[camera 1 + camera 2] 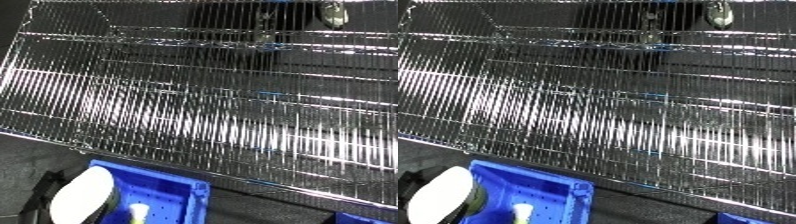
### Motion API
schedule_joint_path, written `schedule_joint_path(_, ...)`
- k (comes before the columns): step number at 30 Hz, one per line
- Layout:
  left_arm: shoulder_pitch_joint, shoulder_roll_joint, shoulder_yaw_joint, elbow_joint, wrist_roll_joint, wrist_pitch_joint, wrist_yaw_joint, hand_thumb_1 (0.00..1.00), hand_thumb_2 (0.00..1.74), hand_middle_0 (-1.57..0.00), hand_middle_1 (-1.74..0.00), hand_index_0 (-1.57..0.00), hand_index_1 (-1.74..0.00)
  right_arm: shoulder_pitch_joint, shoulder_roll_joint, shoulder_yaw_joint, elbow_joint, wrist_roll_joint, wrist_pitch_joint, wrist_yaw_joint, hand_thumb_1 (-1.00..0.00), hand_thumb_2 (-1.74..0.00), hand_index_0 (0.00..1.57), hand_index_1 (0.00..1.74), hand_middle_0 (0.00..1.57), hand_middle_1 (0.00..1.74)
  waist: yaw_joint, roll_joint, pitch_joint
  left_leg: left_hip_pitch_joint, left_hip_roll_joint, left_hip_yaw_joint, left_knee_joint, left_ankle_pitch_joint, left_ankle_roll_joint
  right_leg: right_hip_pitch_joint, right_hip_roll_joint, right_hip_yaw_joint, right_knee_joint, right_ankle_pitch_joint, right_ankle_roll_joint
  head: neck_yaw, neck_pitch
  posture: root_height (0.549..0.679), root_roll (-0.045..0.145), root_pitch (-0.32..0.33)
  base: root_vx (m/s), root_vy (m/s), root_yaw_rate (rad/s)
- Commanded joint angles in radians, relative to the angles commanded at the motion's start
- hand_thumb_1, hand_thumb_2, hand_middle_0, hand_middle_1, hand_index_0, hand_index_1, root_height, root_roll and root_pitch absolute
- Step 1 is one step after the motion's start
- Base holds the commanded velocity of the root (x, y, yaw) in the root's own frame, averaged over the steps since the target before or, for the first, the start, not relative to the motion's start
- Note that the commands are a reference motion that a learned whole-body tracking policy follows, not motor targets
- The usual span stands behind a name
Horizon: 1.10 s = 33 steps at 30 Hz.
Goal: Pick up the object and place it into the box
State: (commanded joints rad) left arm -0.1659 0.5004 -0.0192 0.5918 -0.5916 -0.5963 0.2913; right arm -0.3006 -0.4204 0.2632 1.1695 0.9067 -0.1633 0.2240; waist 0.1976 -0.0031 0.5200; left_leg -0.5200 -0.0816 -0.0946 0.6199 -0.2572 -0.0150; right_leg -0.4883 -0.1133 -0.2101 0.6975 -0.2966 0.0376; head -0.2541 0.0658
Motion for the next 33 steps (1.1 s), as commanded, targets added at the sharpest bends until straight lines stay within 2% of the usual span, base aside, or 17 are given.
schedule_joint_path(4,0.028,-0.020,-0.002,0.081,-0.029,0.013,-0.016,0.95,1.65,-1.49,-1.65,-1.49,-1.65,0.004,0.006,-0.001,0.010,0.002,-0.003,0.001,0.00,0.00,0.00,0.00,0.00,0.00,0.010,-0.008,0.000,0.003,0.001,-0.003,-0.002,0.005,0.0008,0.009,-0.0005,-0.009,0.003,-0.008,-0.0057,-0.070,-0.016,0.644,0.041,0.111,0.023,-0.041,0.060)
schedule_joint_path(9,0.022,-0.024,-0.005,0.199,-0.126,0.071,-0.090,0.70,1.22,-1.10,-1.22,-1.10,-1.22,0.002,0.011,0.012,0.015,-0.010,0.001,0.000,0.00,0.00,0.00,0.00,0.00,0.00,0.004,-0.025,0.000,0.002,0.008,0.002,-0.004,0.008,0.0002,0.014,0.0044,-0.013,0.005,-0.013,-0.0079,-0.175,-0.037,0.644,0.038,0.110,0.010,-0.009,-0.022)
schedule_joint_path(12,0.005,-0.018,-0.009,0.266,-0.162,0.100,-0.144,0.55,0.96,-0.86,-0.96,-0.86,-0.96,0.001,0.009,0.021,0.018,-0.014,0.002,0.007,0.00,0.00,0.00,0.00,0.00,0.00,-0.006,-0.037,0.000,0.001,0.016,0.010,-0.007,0.010,-0.0010,0.014,0.0081,-0.013,0.001,-0.013,-0.0075,-0.217,-0.069,0.644,0.037,0.111,0.004,0.008,-0.036)
schedule_joint_path(17,-0.016,-0.006,-0.020,0.344,-0.191,0.139,-0.196,0.30,0.52,-0.47,-0.52,-0.47,-0.52,0.012,0.003,0.026,0.016,-0.021,0.003,0.023,0.00,0.00,0.00,0.00,0.00,0.00,-0.020,-0.056,0.000,-0.002,0.024,0.018,-0.003,0.006,-0.0014,0.012,0.0151,-0.008,0.000,-0.013,-0.0062,-0.258,-0.096,0.644,0.034,0.112,0.009,0.004,-0.052)
schedule_joint_path(23,-0.039,-0.002,-0.036,0.413,-0.177,0.171,-0.209,0.00,0.00,0.00,0.00,0.00,0.00,0.011,0.006,0.040,0.012,-0.028,0.006,0.024,0.00,0.00,0.00,0.00,0.00,0.00,-0.030,-0.069,0.000,-0.001,0.030,0.023,-0.004,0.005,-0.0020,0.014,0.0205,-0.001,-0.007,-0.015,-0.0080,-0.275,-0.114,0.644,0.032,0.112,0.009,0.011,-0.038)
schedule_joint_path(28,-0.044,0.001,-0.045,0.451,-0.166,0.165,-0.217,0.00,0.00,0.00,0.00,0.00,0.00,0.008,0.006,0.048,0.013,-0.032,0.012,0.022,0.00,0.00,0.00,0.00,0.00,0.00,-0.032,-0.070,0.000,0.000,0.032,0.026,-0.008,0.006,-0.0021,0.015,0.0211,0.003,-0.012,-0.015,-0.0104,-0.278,-0.131,0.644,0.032,0.113,0.016,0.017,-0.013)
schedule_joint_path(33,-0.048,0.005,-0.046,0.466,-0.163,0.174,-0.213,0.00,0.00,0.00,0.00,0.00,0.00,0.006,0.007,0.051,0.013,-0.031,0.014,0.024,0.00,0.00,0.00,0.00,0.00,0.00,-0.031,-0.070,0.000,0.004,0.030,0.025,-0.023,0.011,-0.0026,0.018,0.0204,0.004,-0.024,-0.011,-0.0089,-0.259,-0.139,0.645,0.031,0.116,0.016,-0.002,0.036)
